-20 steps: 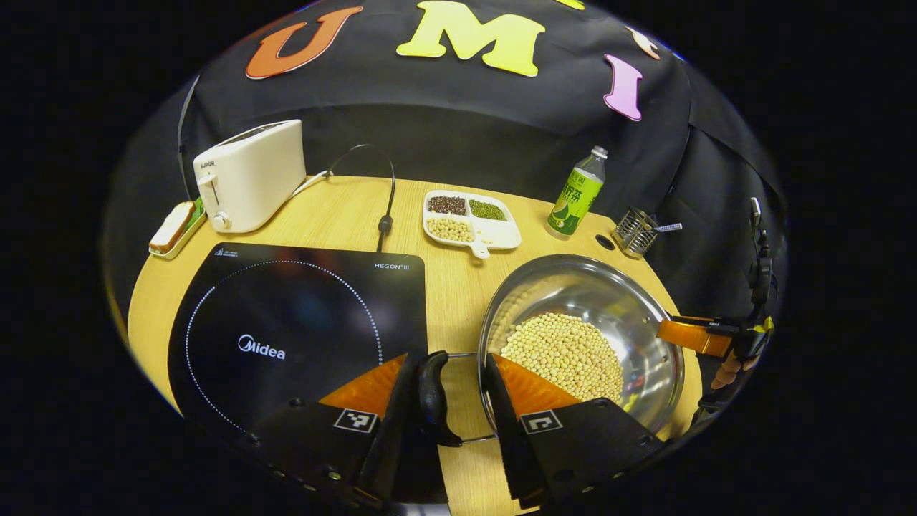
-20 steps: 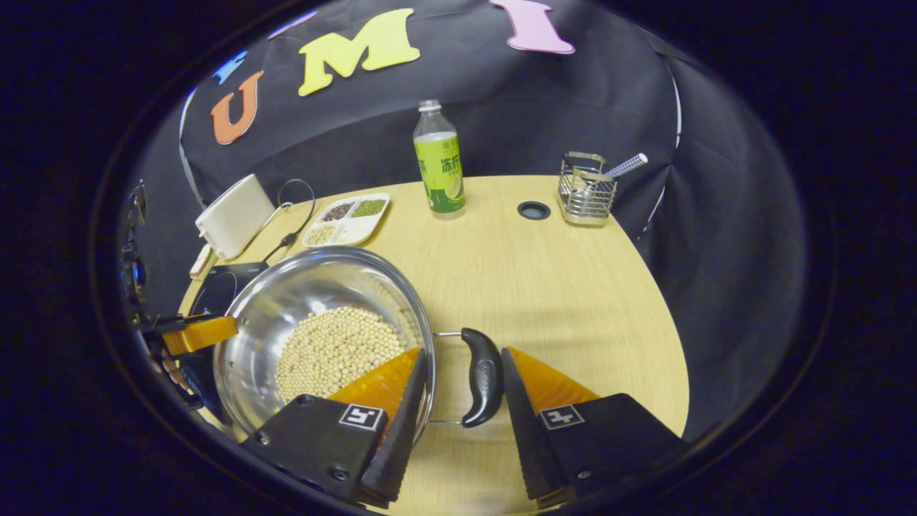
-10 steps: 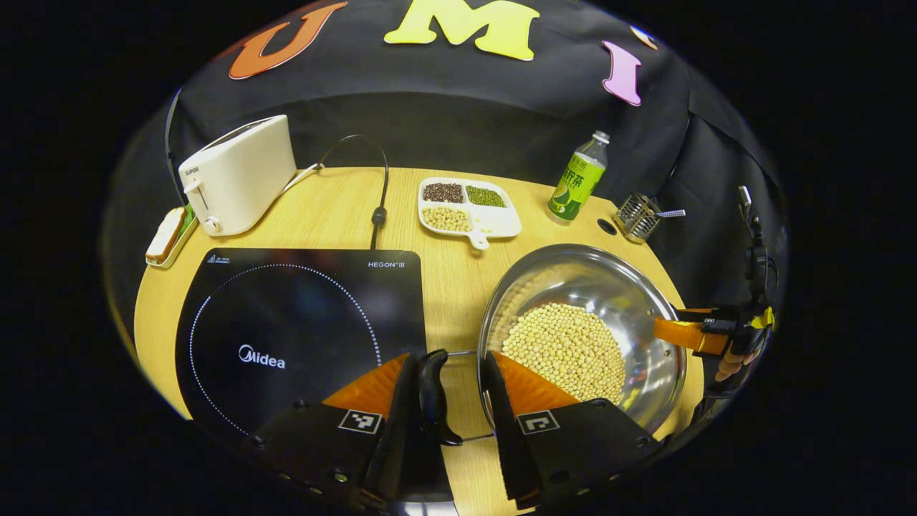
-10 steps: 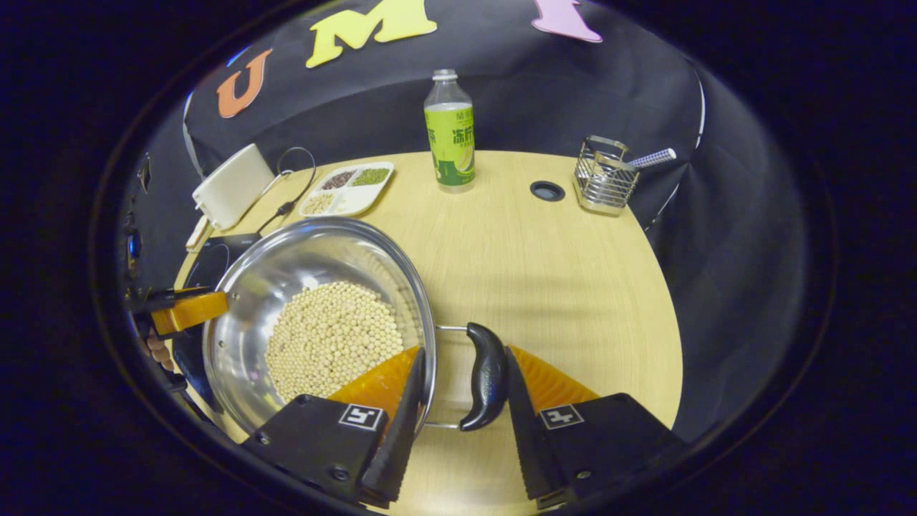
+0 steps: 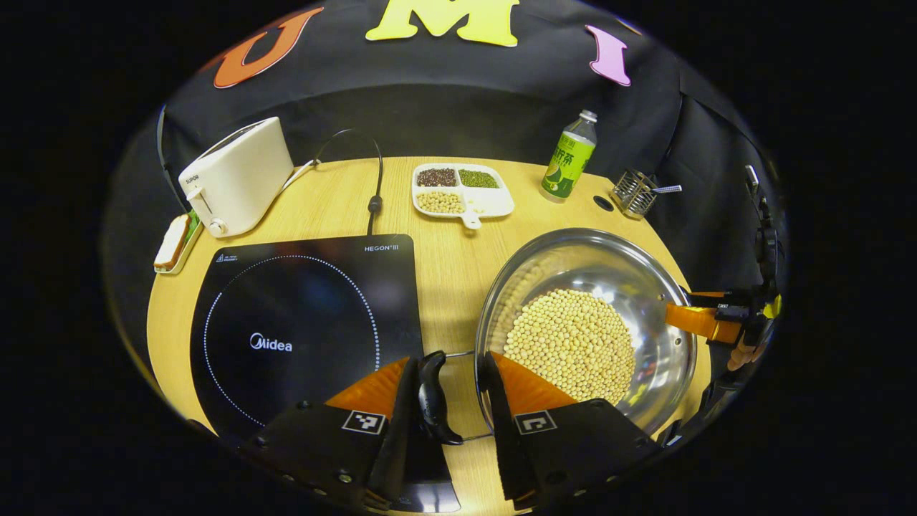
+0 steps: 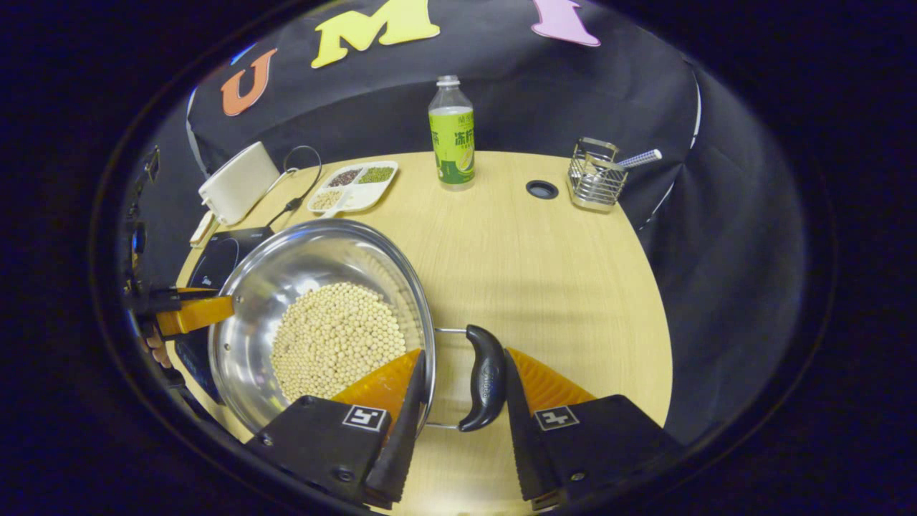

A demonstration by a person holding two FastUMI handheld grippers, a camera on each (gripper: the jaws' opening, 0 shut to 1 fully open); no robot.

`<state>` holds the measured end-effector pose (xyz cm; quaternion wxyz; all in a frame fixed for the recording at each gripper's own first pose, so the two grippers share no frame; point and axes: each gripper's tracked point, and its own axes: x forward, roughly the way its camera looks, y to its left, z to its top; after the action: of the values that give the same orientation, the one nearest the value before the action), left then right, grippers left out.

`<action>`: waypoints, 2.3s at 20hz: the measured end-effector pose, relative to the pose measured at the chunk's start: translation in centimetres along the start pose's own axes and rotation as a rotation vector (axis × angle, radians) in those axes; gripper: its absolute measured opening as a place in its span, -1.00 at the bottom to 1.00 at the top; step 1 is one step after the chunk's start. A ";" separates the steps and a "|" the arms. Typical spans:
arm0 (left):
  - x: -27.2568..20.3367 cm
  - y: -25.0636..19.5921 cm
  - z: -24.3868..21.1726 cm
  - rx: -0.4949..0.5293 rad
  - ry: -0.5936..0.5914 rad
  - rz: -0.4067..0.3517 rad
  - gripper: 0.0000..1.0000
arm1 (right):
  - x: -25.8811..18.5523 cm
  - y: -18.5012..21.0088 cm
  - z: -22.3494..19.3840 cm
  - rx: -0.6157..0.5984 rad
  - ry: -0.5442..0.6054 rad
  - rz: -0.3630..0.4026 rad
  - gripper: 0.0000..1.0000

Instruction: First push the handle of the pot to place it horizontally, then grasp the pot with both hands and set it on the induction cooktop.

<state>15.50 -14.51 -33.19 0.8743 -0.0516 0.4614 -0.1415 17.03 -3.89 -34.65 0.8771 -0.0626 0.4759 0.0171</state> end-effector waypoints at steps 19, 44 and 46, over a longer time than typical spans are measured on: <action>-14.4 7.8 5.5 0.036 -0.202 0.055 0.01 | -11.6 11.9 5.0 0.061 -0.073 0.093 0.19; -10.9 28.0 3.5 -0.130 -0.165 0.192 0.01 | 0.4 31.0 7.1 -0.010 0.055 0.189 0.18; -10.1 28.3 3.6 -0.127 -0.159 0.191 0.01 | 1.0 31.0 6.8 0.010 0.056 0.172 0.18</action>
<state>18.69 15.30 -29.45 0.9125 -0.0737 0.4016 -0.0239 20.50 27.69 -34.73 0.8590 -0.0177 0.5040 0.0885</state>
